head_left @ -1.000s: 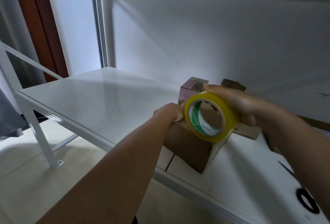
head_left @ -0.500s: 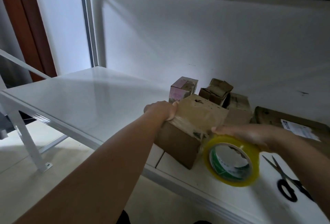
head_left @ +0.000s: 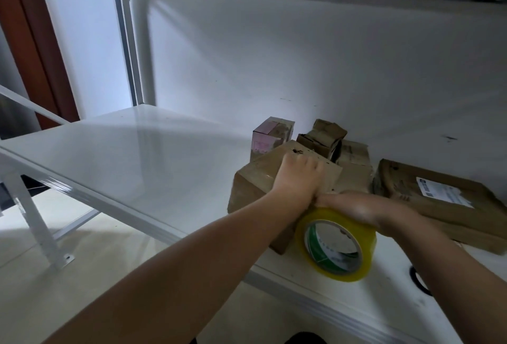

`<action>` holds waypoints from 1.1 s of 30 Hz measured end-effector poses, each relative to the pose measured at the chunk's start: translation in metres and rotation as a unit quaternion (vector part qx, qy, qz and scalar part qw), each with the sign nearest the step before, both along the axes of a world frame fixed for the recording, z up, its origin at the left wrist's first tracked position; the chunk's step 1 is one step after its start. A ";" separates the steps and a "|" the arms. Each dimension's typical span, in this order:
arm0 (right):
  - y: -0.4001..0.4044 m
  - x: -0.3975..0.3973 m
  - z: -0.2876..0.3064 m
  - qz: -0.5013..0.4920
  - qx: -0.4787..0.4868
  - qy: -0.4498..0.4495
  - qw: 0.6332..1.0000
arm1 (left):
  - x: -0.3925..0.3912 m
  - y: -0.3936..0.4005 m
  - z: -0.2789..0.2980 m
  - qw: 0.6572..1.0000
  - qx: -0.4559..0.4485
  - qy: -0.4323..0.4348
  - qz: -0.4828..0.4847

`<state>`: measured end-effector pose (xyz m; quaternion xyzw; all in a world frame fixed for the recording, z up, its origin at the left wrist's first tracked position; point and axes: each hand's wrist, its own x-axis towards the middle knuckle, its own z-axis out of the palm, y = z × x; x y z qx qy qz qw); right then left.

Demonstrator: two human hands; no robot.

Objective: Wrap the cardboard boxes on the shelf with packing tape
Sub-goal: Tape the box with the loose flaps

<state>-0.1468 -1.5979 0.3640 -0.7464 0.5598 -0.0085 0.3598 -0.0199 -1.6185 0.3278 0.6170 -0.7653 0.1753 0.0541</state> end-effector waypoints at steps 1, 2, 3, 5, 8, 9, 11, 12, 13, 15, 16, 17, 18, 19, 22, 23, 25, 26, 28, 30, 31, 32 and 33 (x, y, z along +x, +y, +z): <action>0.001 -0.002 -0.002 -0.007 0.003 -0.011 1.000 | 0.000 0.002 0.000 0.999 0.011 0.038 0.013; 0.004 -0.003 -0.004 -0.012 0.006 -0.026 1.000 | 0.004 0.006 0.001 0.996 0.028 0.077 0.046; 0.005 -0.003 -0.007 -0.014 0.005 -0.045 0.999 | 0.009 0.009 0.002 0.990 0.038 0.103 0.091; 0.007 -0.004 -0.013 -0.022 0.001 -0.078 0.997 | 0.026 0.015 0.005 0.975 0.059 0.104 0.185; 0.009 -0.009 -0.016 -0.033 0.029 -0.125 0.991 | 0.060 0.021 0.008 0.940 0.114 0.196 0.255; 0.012 -0.010 -0.013 -0.034 0.043 -0.141 0.989 | 0.070 0.022 0.007 0.924 0.139 0.245 0.260; 0.012 -0.012 -0.002 -0.021 0.053 -0.192 0.980 | 0.087 0.023 0.011 0.887 0.186 0.336 0.255; 0.012 -0.010 0.006 -0.013 0.053 -0.234 0.971 | 0.095 0.023 0.014 0.864 0.213 0.383 0.247; 0.013 -0.007 0.017 -0.010 0.059 -0.289 0.955 | 0.102 0.023 0.017 0.833 0.245 0.436 0.238; 0.015 0.001 0.035 -0.001 0.083 -0.401 0.912 | 0.115 0.025 0.016 0.758 0.298 0.529 0.238; 0.015 0.008 0.041 0.015 0.099 -0.447 0.889 | 0.119 0.025 0.012 0.729 0.305 0.564 0.240; 0.015 0.016 0.045 0.032 0.113 -0.483 0.868 | 0.121 0.024 0.005 0.705 0.299 0.597 0.241; 0.016 0.026 0.045 0.041 0.119 -0.504 0.854 | 0.122 0.021 -0.003 0.684 0.274 0.633 0.237; 0.017 0.038 0.044 0.036 0.109 -0.509 0.853 | 0.121 0.019 -0.009 0.675 0.226 0.663 0.230; 0.017 0.072 0.044 -0.014 0.052 -0.496 0.867 | 0.118 0.017 -0.018 0.754 0.000 0.628 0.192; 0.014 0.080 0.045 -0.033 0.036 -0.487 0.872 | 0.118 0.020 -0.019 0.786 -0.050 0.596 0.157; 0.006 0.092 0.048 -0.063 0.017 -0.475 0.878 | 0.120 0.029 -0.018 0.825 -0.079 0.554 0.082; 0.002 0.096 0.049 -0.069 0.012 -0.466 0.882 | 0.122 0.032 -0.018 0.833 -0.072 0.546 0.055; -0.005 0.105 0.049 -0.067 0.007 -0.448 0.892 | 0.126 0.040 -0.017 0.818 -0.048 0.573 -0.004; -0.010 0.112 0.048 -0.067 0.008 -0.433 0.899 | 0.129 0.046 -0.016 0.808 -0.014 0.587 -0.050; -0.013 0.115 0.047 -0.069 0.009 -0.426 0.902 | 0.130 0.048 -0.017 0.816 0.008 0.575 -0.058; -0.015 0.117 0.046 -0.073 0.008 -0.421 0.904 | 0.130 0.050 -0.019 0.831 0.025 0.552 -0.062; -0.016 0.119 0.045 -0.080 0.005 -0.415 0.906 | 0.129 0.051 -0.022 0.848 0.035 0.526 -0.064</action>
